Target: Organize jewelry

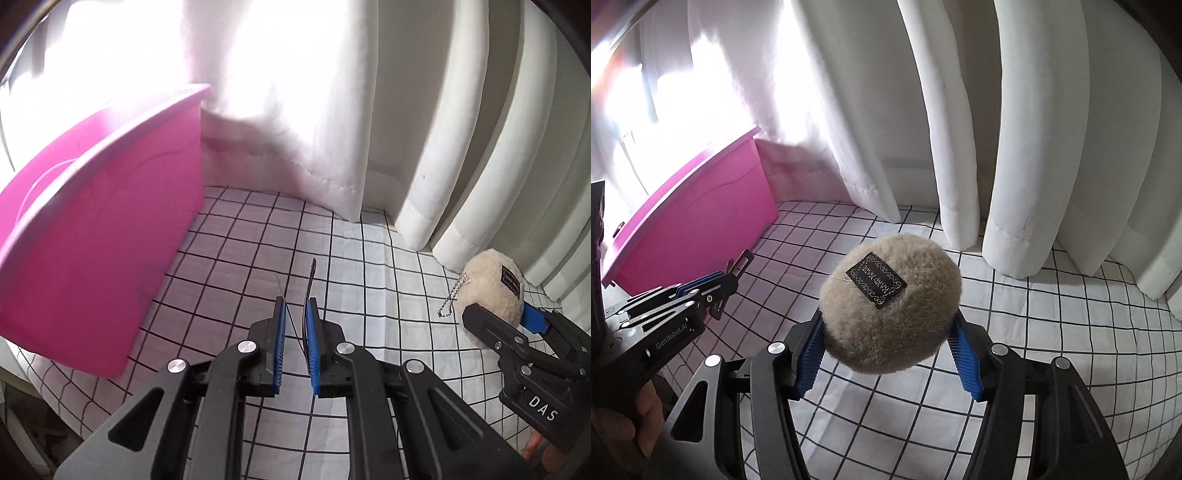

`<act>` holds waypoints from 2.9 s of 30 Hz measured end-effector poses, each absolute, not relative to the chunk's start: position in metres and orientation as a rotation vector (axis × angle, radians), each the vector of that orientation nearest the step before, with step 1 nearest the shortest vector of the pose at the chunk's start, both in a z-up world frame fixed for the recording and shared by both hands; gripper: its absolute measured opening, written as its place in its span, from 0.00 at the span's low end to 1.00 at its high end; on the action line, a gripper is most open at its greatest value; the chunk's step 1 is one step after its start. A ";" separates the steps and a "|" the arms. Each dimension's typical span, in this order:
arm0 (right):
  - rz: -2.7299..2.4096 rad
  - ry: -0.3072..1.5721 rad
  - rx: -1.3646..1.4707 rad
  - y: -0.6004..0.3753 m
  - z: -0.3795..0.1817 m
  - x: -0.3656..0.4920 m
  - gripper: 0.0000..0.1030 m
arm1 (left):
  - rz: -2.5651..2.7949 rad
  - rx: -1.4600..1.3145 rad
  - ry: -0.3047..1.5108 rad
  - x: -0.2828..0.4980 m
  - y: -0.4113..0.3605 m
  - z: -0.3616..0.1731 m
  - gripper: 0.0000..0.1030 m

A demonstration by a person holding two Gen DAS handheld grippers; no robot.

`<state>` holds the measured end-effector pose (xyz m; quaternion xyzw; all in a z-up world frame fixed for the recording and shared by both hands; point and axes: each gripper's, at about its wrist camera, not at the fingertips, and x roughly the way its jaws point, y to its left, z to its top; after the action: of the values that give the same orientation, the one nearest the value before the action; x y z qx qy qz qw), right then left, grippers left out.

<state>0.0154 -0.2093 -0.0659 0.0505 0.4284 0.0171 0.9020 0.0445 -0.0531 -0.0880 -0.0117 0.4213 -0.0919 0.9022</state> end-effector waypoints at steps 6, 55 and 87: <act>0.080 0.816 0.086 -0.180 -0.019 0.009 0.57 | -0.147 -0.043 0.777 0.034 -0.015 -0.030 0.11; 0.392 0.945 -0.125 0.086 -0.018 0.180 0.66 | 0.286 -0.164 0.873 0.115 0.228 -0.035 0.69; 0.327 0.876 -0.109 0.065 0.008 0.148 0.72 | 0.354 -0.119 0.897 0.095 0.223 -0.019 0.93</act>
<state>0.1475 0.0652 0.0084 -0.0524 0.4218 0.1574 0.8914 0.0947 0.2232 -0.0194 -0.0571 0.4312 0.1702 0.8842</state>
